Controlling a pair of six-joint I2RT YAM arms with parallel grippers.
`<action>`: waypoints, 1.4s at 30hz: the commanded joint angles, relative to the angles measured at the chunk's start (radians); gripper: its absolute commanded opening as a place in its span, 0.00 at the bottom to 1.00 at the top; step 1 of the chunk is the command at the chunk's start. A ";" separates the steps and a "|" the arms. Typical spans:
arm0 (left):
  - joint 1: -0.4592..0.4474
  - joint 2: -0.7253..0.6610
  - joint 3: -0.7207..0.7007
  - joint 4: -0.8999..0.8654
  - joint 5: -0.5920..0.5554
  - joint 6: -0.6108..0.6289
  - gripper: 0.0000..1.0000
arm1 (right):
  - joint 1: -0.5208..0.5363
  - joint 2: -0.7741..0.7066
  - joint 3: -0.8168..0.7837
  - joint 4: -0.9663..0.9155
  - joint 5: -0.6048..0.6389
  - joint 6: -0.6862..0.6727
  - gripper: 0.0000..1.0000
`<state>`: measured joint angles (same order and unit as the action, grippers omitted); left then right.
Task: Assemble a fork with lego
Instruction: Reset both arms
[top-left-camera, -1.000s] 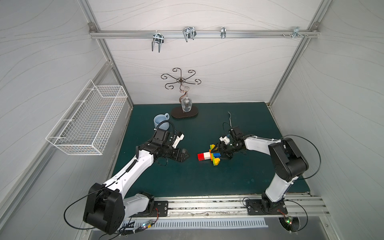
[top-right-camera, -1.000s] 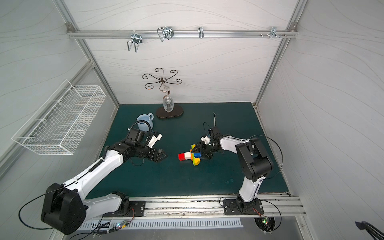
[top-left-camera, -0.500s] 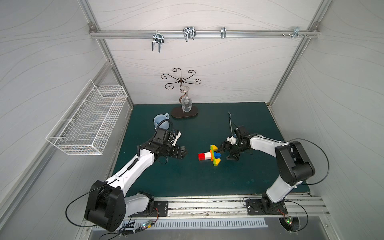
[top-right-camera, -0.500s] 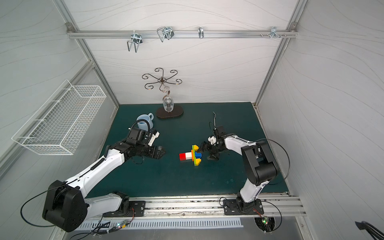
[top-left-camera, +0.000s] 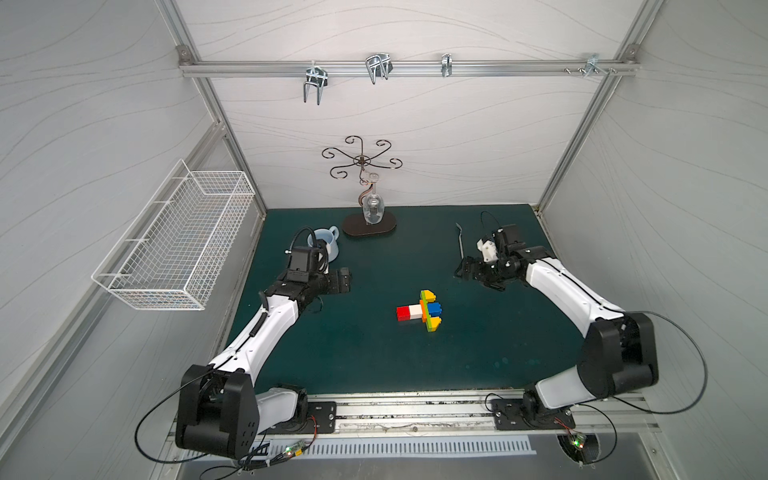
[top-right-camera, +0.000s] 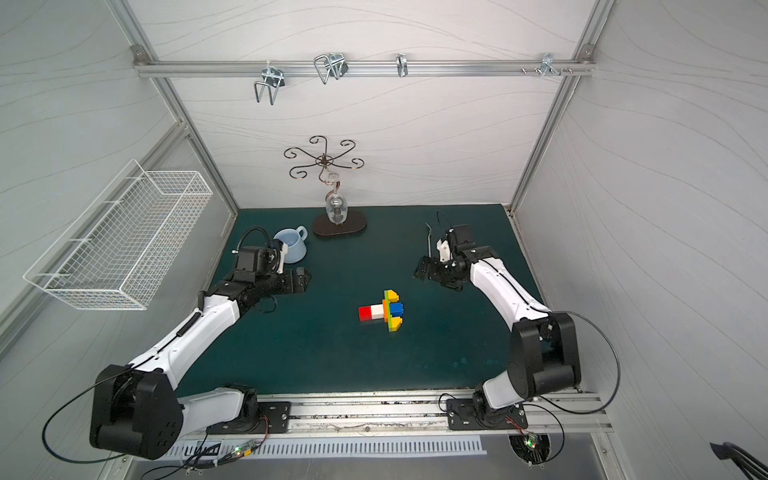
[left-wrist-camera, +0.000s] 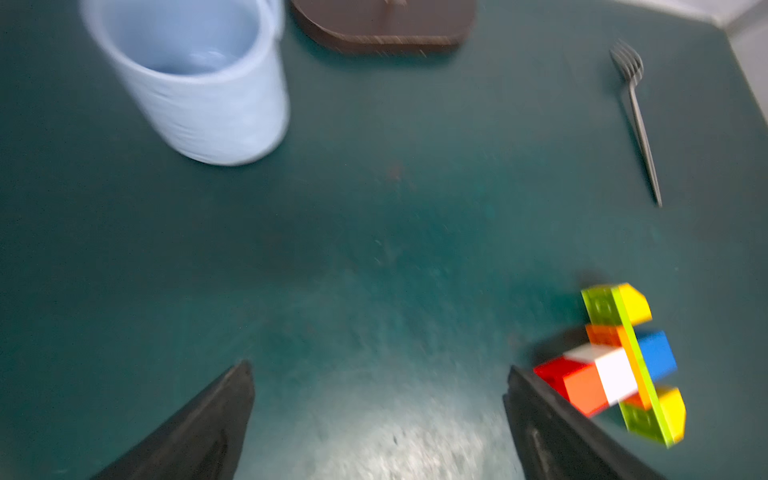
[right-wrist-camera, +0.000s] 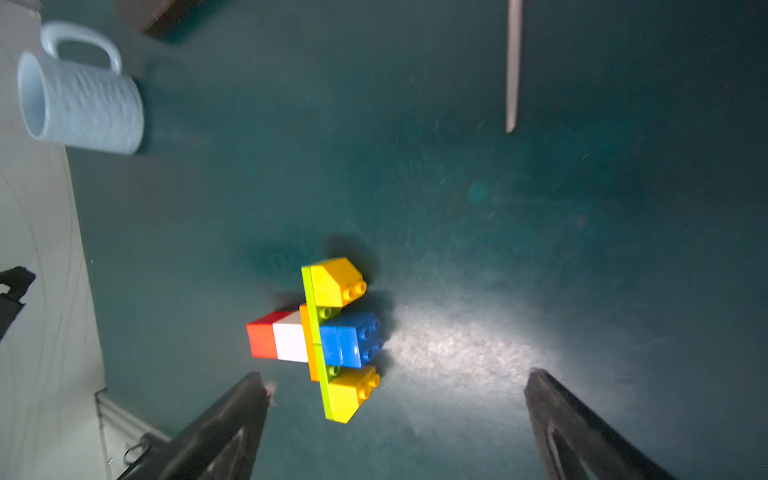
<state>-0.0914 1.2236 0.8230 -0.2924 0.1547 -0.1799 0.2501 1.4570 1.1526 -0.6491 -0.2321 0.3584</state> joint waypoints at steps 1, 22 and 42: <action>0.046 -0.004 0.040 0.153 -0.071 -0.025 1.00 | -0.055 -0.054 0.028 -0.003 0.087 -0.057 0.99; 0.146 0.211 -0.301 0.782 -0.321 -0.020 0.99 | -0.163 -0.136 -0.528 0.895 0.341 -0.291 0.99; 0.154 0.327 -0.426 1.168 -0.240 0.103 0.99 | -0.096 -0.014 -0.638 1.222 0.242 -0.448 0.99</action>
<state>0.0589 1.5459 0.3882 0.7650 -0.1116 -0.0998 0.1280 1.4216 0.5076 0.5316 0.0437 -0.0288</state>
